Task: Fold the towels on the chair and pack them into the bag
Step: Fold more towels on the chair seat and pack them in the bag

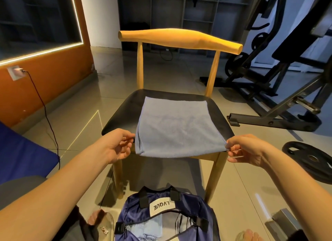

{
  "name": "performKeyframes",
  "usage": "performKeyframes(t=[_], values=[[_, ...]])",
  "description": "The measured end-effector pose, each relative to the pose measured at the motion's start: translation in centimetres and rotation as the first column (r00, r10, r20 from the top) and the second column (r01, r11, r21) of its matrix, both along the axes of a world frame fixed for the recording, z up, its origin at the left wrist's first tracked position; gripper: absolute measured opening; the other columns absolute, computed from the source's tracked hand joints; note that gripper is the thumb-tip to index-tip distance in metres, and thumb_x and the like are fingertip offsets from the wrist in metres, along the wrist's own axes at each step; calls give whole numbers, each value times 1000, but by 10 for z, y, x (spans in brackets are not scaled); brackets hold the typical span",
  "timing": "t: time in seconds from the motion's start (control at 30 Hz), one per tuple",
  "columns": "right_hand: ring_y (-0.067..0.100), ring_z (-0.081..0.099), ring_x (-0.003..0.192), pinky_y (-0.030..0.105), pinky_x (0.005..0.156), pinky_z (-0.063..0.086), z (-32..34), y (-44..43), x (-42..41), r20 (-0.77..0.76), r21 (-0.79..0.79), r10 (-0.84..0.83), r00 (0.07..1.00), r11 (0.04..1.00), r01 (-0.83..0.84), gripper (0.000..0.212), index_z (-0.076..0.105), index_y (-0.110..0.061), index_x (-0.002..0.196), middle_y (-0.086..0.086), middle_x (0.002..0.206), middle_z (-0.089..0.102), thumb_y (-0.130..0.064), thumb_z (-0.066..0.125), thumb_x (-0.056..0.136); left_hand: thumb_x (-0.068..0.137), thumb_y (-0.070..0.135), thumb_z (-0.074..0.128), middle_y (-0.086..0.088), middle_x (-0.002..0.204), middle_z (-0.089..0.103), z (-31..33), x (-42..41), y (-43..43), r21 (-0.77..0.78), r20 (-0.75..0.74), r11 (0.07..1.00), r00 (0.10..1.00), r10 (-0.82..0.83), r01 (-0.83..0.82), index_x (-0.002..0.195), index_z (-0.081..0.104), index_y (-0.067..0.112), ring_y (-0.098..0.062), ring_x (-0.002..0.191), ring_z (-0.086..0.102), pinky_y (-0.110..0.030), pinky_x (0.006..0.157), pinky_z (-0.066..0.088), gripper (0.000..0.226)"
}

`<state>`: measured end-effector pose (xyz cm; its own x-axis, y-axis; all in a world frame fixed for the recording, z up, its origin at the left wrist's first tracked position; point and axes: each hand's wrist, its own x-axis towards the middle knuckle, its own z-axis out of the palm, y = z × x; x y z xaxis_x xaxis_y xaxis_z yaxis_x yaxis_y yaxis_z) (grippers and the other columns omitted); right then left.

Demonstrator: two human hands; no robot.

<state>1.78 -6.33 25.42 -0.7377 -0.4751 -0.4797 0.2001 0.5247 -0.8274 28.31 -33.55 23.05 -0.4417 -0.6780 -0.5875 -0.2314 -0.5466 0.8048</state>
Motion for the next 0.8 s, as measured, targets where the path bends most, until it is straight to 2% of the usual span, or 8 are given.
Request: performKeyframes(t=[0.13,0.2,0.27,0.43,0.6,0.67,0.73,0.8], values=[[24,64,62,38,62,63,-1,0,0,2,13,13,1000,1000,-13,19,63,6,109,22,83,64,3,64,90,92,18,69,-9,86,69,-22,-8,10,-270,97,963,995,36,-8,97,70,6,-18,73,60,-30,61,51,13],[25,65,63,39,66,62,-3,0,-1,-7,24,12,1000,1000,-12,19,63,6,109,22,86,65,2,65,90,86,19,79,-8,99,69,-37,-11,18,-417,125,909,992,24,30,99,69,8,-20,90,61,-37,75,53,20],[25,65,64,41,71,62,-4,0,-1,-17,32,11,1000,999,-10,18,63,6,108,23,88,66,2,65,90,78,20,87,-5,99,67,-49,-12,29,-510,126,857,992,-12,75,97,67,10,-21,95,61,-41,82,54,29],[26,66,68,42,75,62,-6,0,-1,-25,49,12,1000,999,-10,16,65,6,107,22,91,66,1,66,92,80,19,86,-3,82,66,-62,-13,38,-759,255,621,967,2,199,83,64,17,-23,79,65,-36,69,57,22],[25,67,67,41,74,62,-6,2,-3,-31,48,10,999,999,-8,13,64,7,105,22,90,66,2,65,93,85,16,77,-3,67,62,-51,1,30,-861,274,463,959,70,212,77,63,18,-18,63,60,-25,54,41,16],[24,67,65,41,73,63,-6,3,-4,-34,50,2,999,999,-1,12,64,7,105,21,89,66,1,65,93,85,13,76,-6,69,65,-47,4,30,-848,249,494,967,51,192,78,65,15,-22,66,64,-32,56,51,13],[24,68,64,40,69,64,-7,3,-7,-46,54,-7,999,998,9,14,65,8,106,22,89,66,1,65,94,86,6,74,-11,80,70,-41,8,31,-740,165,661,986,0,124,81,69,9,-28,77,69,-43,67,62,8],[24,68,64,37,64,64,-7,4,-8,-54,56,-12,998,998,15,16,65,8,108,23,90,67,1,66,94,86,-5,70,-14,94,70,-29,11,31,-524,48,850,998,-29,50,85,70,2,-28,86,71,-36,67,64,7]])
